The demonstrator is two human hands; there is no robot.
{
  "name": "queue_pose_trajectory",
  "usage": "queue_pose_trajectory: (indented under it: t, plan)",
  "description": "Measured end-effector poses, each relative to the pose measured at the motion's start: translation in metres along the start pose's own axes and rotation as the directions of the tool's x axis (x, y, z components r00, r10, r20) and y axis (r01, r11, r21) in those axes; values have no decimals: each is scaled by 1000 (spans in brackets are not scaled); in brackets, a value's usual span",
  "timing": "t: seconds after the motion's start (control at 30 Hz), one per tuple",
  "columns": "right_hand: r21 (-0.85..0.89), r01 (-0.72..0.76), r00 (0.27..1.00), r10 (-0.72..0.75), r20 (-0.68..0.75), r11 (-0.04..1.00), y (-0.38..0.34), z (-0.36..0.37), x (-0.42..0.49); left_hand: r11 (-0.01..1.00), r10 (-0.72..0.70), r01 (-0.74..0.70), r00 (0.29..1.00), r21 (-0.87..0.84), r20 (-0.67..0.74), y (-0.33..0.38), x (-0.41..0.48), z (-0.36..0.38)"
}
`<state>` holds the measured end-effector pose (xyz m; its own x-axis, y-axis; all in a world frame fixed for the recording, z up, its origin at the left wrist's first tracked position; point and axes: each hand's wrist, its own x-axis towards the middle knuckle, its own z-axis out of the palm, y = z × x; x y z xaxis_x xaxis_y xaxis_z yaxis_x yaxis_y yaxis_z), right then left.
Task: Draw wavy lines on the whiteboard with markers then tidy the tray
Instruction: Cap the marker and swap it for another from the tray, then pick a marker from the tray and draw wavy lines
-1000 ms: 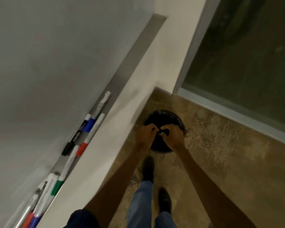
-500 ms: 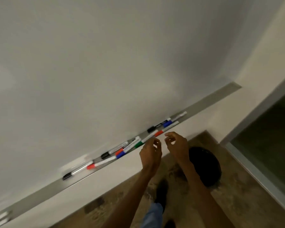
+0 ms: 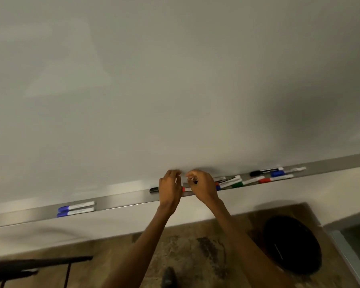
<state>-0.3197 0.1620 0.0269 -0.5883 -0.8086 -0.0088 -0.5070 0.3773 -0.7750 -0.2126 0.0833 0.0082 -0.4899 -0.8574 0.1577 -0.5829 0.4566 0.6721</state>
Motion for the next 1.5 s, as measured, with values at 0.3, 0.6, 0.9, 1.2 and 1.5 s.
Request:
queue_pose_trajectory:
  t: [0.3,0.6,0.9,1.2,1.5]
  plan:
    - [-259,82,996,-72,48,962,-26,86,10,922,220,-279,948,268,228,-80,3,-44]
    - [-471,140,987,-160,-3,871,-12,115,7,873,258,-366,907,321,334,-109,5,-39]
    - [-538,117,993,-97,67,835,-22,132,-3,798,302,-470,854,379,424,-129,6,-36]
    - [-641,209,978,-177,115,739,-35,133,-6,850,276,-387,905,357,324,-148,4,-59]
    - [-259,384,907,-415,-74,886,-107,122,-26,30,-504,362,811,-932,299,-66,11,-146]
